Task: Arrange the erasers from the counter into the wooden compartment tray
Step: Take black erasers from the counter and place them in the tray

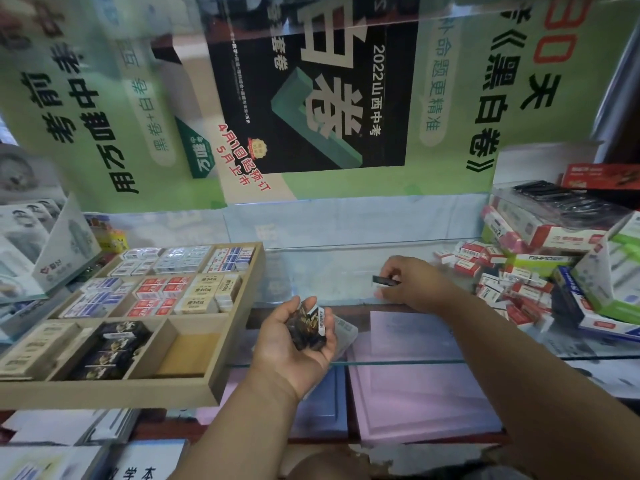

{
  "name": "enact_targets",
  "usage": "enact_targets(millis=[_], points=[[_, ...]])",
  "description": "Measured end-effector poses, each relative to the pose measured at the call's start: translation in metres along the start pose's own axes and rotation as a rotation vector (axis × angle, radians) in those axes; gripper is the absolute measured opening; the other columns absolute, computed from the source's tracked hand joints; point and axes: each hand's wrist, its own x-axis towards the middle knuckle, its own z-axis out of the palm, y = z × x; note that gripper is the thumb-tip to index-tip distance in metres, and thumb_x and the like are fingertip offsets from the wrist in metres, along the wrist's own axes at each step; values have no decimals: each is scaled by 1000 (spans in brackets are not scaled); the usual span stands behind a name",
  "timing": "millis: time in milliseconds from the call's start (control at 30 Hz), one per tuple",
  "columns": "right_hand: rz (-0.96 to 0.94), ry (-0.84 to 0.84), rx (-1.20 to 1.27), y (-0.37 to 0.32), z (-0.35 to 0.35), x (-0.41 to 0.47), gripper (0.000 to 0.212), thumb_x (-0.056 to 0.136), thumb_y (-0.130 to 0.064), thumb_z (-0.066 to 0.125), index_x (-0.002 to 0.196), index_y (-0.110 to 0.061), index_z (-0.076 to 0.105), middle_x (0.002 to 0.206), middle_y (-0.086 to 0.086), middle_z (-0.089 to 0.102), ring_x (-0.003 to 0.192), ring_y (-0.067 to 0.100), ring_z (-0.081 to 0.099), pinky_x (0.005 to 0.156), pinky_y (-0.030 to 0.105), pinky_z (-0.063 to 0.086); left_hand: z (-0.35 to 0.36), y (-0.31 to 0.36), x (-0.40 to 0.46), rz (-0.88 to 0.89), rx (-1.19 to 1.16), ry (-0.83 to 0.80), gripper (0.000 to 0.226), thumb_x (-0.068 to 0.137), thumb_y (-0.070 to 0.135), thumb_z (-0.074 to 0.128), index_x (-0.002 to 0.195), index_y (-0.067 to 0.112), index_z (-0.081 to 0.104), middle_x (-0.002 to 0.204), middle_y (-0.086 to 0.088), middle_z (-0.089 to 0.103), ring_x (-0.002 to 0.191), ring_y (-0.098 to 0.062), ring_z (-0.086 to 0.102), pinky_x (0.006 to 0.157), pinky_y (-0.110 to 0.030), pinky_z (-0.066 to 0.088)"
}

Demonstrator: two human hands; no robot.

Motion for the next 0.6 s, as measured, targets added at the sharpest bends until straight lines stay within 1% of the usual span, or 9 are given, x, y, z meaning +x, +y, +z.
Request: enact_targets(millis=[67,133,167,233,300,367,433,533,600], points=[[-95,-18,287,-30,0,-12,20,74,-17,79,82,-16,60,76,-2,63,66,7,59,57,14,42,1,-1,1,2,-17,-8,22,85,26,66,84,4,69,94,-17,63,80,-25,62,70,-32,57],[-219,-141,385,-62,2,-25,22,73,-11,80,82,-18,62,75,-7,64,63,-4,57,60,9,43,3,-2,0,3,-45,-33,25,85,28,66,86,3,67,91,-18,66,84,-27,63,79,-39,56],[-270,-210,381,-73,5,-28,24,72,-10,81,83,-20,62,78,-6,66,68,-3,58,65,12,46,4,-2,-2,5,-58,-51,26,86,28,66,90,3,67,90,-18,68,84,-27,64,80,-41,55],[-322,-292,347,-87,12,-32,24,70,-11,82,85,-19,64,86,0,70,75,0,61,73,21,49,4,0,-6,18,-67,-79,27,87,27,63,100,3,67,97,-16,70,88,-27,66,76,-42,57],[-328,-297,378,-93,15,-32,24,70,-10,82,87,-13,65,92,5,71,78,4,63,76,27,52,2,4,-9,27,-80,-94,27,87,24,63,105,5,67,104,-15,68,91,-25,64,66,-37,60],[-313,-291,448,-98,18,-33,23,69,-7,82,85,-11,66,98,11,71,87,19,67,82,35,54,-2,8,-13,21,-107,-104,26,84,18,64,107,5,67,104,-13,68,89,-23,64,54,-30,58],[-317,-288,472,-103,21,-35,22,68,-7,82,79,-17,66,102,14,70,95,29,66,85,38,53,-6,11,-17,12,-131,-110,31,79,13,65,109,3,67,104,-13,68,83,-21,64,49,-27,56],[-312,-286,536,-107,26,-37,18,71,-8,80,79,-17,67,99,18,70,87,32,65,85,40,52,-9,15,-22,1,-133,-111,24,71,8,64,94,2,67,85,-11,66,68,-19,61,46,-23,53],[-256,-287,665,-110,27,-38,13,76,-14,78,84,-9,68,86,18,69,76,24,60,76,37,49,-10,18,-28,-5,-120,-115,15,69,4,62,84,5,66,74,-10,64,56,-17,60,42,-19,50]])
